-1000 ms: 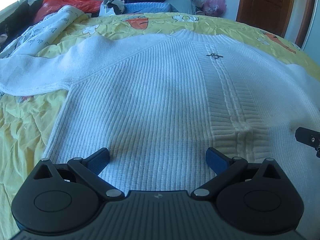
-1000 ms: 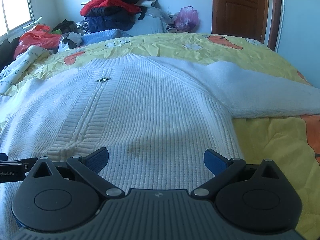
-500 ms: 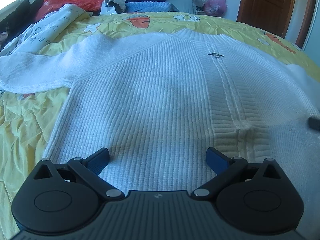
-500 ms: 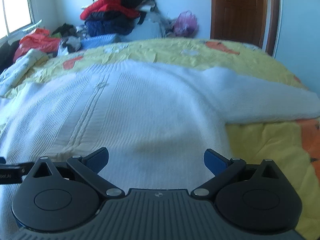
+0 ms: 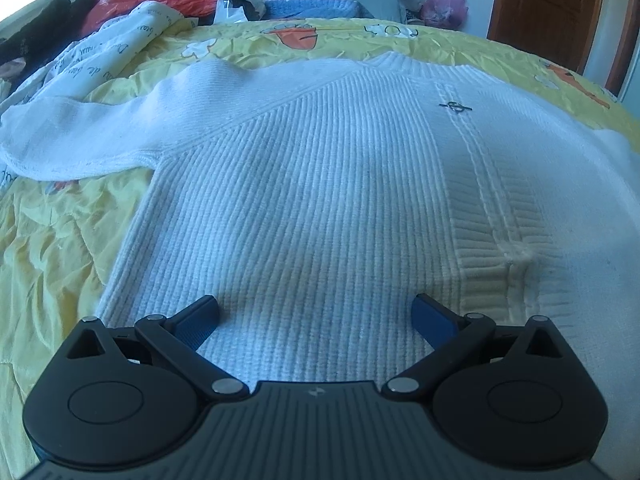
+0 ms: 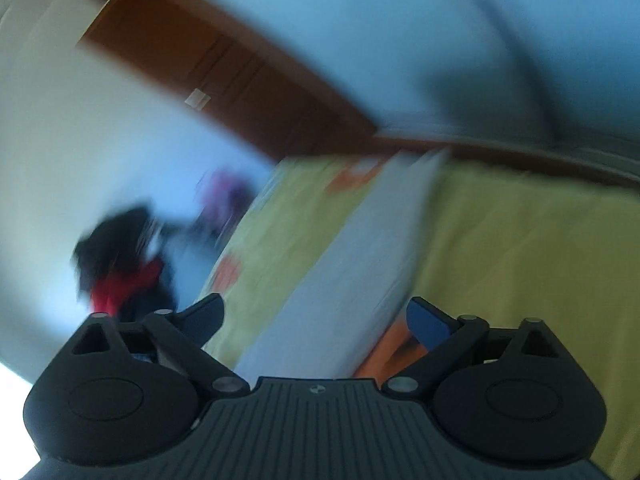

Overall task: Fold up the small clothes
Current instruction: 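Roll the right gripper and grasp the cardigan sleeve cuff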

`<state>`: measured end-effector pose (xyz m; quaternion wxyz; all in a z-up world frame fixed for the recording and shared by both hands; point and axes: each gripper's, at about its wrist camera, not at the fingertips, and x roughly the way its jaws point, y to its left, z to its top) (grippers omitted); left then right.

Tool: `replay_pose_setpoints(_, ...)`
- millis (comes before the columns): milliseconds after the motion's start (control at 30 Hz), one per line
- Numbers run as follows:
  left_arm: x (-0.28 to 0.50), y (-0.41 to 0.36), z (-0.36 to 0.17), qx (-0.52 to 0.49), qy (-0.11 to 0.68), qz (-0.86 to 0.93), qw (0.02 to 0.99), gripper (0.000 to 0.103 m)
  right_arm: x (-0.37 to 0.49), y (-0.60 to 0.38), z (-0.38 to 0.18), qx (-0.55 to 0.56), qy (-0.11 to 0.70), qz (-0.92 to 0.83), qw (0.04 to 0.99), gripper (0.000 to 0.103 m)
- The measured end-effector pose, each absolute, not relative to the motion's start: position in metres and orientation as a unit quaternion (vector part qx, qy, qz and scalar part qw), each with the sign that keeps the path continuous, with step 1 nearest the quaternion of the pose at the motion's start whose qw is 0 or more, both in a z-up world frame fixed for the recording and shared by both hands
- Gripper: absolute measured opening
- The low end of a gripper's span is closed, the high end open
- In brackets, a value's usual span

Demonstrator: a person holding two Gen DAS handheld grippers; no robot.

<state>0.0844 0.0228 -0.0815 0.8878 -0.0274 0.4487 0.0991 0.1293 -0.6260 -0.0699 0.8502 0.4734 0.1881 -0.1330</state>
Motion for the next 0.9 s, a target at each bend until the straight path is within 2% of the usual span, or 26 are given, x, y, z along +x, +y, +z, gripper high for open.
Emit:
replay_pose_setpoints(33, 0.085, 0.022, -0.082, -0.026, 0.448, 0.1, 0.888, 0.103, 0.133, -0.633, -0.074, 0.472, 0.188, -0.143, 0.849, 0.086)
replay_pose_setpoints(133, 0.086, 0.021, -0.082, -0.023, 0.448, 0.102, 0.888, 0.103, 0.149, -0.636, -0.089, 0.46, 0.206, -0.149, 0.851, 0.079)
replay_pose_setpoints(400, 0.086, 0.021, -0.082, -0.021, 0.445, 0.101, 0.889, 0.103, 0.186, -0.63, -0.108, 0.41, 0.2, -0.164, 0.875, 0.075)
replay_pose_setpoints(467, 0.085, 0.021, -0.083, -0.023, 0.443, 0.102, 0.89, 0.103, 0.196, -0.627, -0.107, 0.374, 0.209, -0.174, 0.887, 0.067)
replay_pose_setpoints(533, 0.084, 0.021, -0.084, -0.024, 0.441, 0.102, 0.891, 0.103, 0.203, -0.623, -0.104, 0.334, 0.225, -0.189, 0.896, 0.034)
replay_pose_setpoints(600, 0.083, 0.022, -0.084, -0.024, 0.439, 0.099, 0.893, 0.103, 0.206, -0.621, -0.102, 0.323, 0.237, -0.191, 0.896, 0.022)
replay_pose_setpoints(767, 0.078, 0.027, -0.083, -0.03, 0.433, 0.093, 0.896, 0.103, 0.193, -0.596, -0.075, 0.323, 0.199, -0.155, 0.912, 0.019)
replay_pose_setpoints(900, 0.073, 0.031, -0.082, -0.038, 0.425, 0.088, 0.9, 0.103, 0.181, -0.526, -0.033, 0.289, 0.166, -0.056, 0.941, 0.019)
